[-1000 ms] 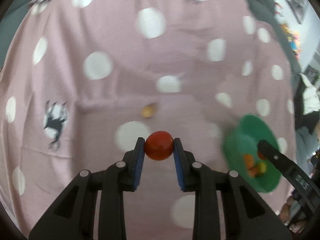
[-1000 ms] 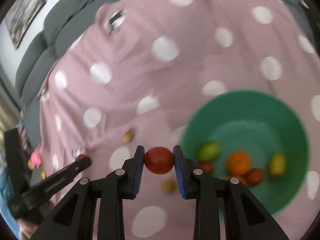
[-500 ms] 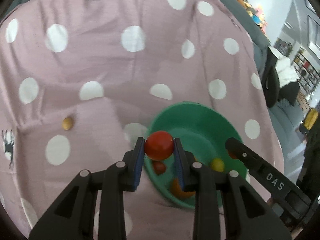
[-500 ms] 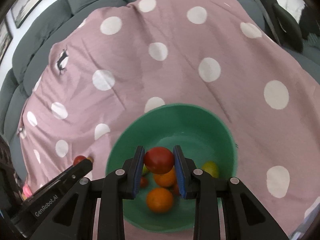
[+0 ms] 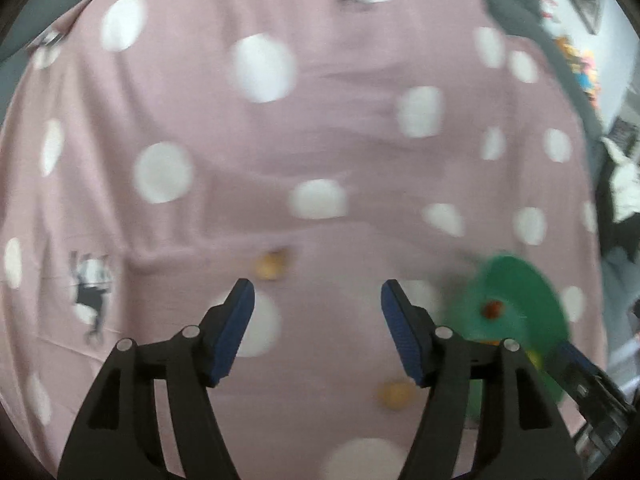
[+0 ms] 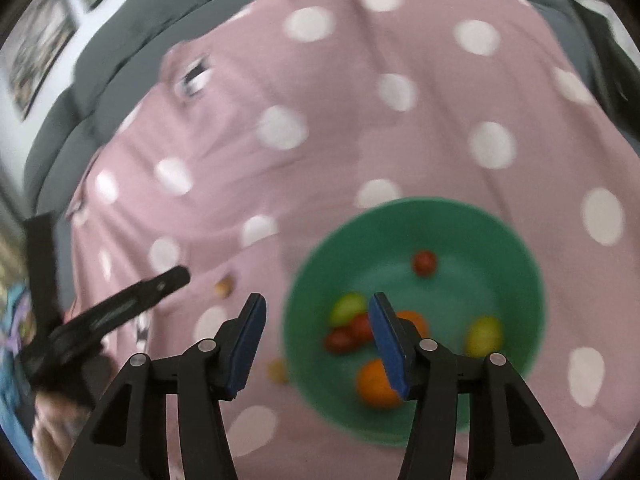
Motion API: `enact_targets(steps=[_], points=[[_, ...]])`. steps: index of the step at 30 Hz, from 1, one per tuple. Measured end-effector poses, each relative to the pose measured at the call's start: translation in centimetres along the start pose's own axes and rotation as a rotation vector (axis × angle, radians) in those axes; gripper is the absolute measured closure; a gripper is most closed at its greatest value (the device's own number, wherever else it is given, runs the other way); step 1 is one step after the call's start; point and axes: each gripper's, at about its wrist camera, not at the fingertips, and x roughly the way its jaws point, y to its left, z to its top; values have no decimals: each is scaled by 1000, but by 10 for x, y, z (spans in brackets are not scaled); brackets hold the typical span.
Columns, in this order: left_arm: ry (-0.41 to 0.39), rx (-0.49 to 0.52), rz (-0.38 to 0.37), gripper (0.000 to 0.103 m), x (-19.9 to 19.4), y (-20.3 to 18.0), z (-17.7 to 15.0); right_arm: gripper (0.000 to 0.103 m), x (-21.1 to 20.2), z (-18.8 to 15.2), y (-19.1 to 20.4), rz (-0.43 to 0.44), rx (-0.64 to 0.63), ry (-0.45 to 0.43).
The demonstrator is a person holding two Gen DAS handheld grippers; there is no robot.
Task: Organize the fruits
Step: 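Grasp a small yellow fruit with the right gripper while the left grasps another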
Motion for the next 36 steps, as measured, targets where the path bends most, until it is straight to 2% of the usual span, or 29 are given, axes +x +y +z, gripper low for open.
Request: enact_targets(steps=[3, 6, 9, 11, 15, 17, 22, 25, 27, 29, 31, 32, 33, 36], points=[[48, -78, 6, 39, 19, 40, 2, 48, 17, -11, 34, 14, -104, 53], [77, -112, 1, 46, 38, 56, 8, 54, 39, -25, 61, -56, -200, 104], [97, -119, -42, 49, 54, 59, 12, 60, 61, -40, 76, -121, -262, 165], [110, -122, -54, 49, 65, 57, 11, 60, 69, -49, 83, -132, -302, 184], [157, -117, -53, 53, 88, 55, 11, 60, 93, -58, 81, -264, -336, 233], [164, -128, -59, 53, 96, 57, 14, 60, 101, -61, 75, -293, -336, 256], [168, -167, -68, 53, 112, 62, 25, 61, 116, -62, 63, -298, -304, 298], [205, -212, -121, 53, 126, 62, 27, 67, 116, -61, 59, -289, -297, 293], [224, -206, -95, 58, 135, 58, 25, 73, 116, -61, 55, -285, -293, 286], [206, -174, -65, 59, 134, 51, 25, 75, 115, -58, 51, -262, -277, 279], [203, -155, -32, 65, 134, 48, 24, 75, 114, -58, 52, -245, -269, 281], [196, -145, -15, 73, 134, 46, 23, 75, 114, -58, 52, -234, -265, 282], [193, -136, -32, 77, 133, 45, 22, 75, 112, -58, 54, -226, -262, 283], [193, -132, -14, 78, 124, 44, 16, 75, 109, -58, 58, -193, -258, 271]])
